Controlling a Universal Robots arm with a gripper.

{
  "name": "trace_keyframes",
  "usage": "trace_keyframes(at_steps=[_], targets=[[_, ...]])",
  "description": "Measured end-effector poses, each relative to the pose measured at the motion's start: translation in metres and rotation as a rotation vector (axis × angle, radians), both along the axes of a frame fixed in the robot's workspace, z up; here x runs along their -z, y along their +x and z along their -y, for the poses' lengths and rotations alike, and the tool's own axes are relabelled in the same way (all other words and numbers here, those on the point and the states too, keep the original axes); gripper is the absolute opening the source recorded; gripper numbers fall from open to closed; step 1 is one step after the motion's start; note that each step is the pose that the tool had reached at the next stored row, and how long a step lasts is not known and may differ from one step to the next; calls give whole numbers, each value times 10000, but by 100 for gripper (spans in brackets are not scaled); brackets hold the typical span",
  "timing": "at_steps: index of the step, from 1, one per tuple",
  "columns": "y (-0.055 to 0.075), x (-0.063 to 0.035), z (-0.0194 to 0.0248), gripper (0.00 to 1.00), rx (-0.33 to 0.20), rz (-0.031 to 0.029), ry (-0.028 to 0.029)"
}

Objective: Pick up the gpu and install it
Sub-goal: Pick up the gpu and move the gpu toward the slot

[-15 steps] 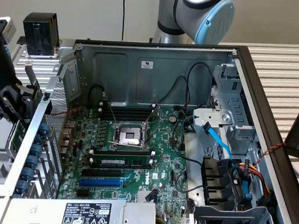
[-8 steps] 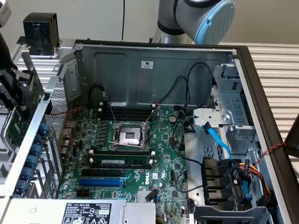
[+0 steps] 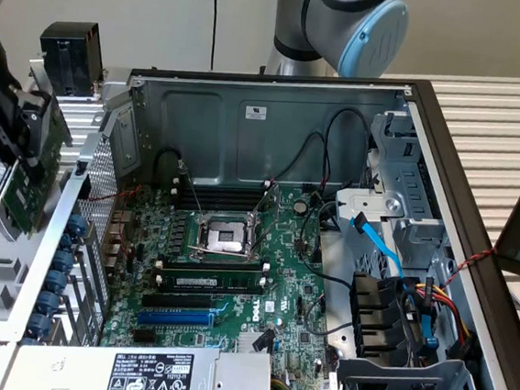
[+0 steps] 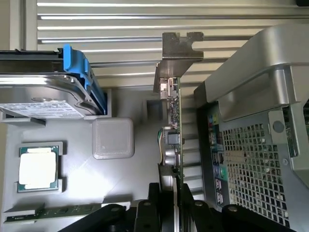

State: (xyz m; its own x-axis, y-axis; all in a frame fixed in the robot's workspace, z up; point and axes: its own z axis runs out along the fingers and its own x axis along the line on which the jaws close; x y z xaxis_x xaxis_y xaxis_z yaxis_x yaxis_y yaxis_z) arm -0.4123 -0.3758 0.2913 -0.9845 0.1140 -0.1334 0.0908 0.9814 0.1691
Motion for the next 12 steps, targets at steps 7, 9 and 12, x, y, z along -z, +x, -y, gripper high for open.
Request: trace_keyframes(at_steps=[7,9,12], targets=[[-4,-322,4,28,0,0,0],[-3,-413,18,28,0,0,1],[5,-548,54,28,-1,-20,1]])
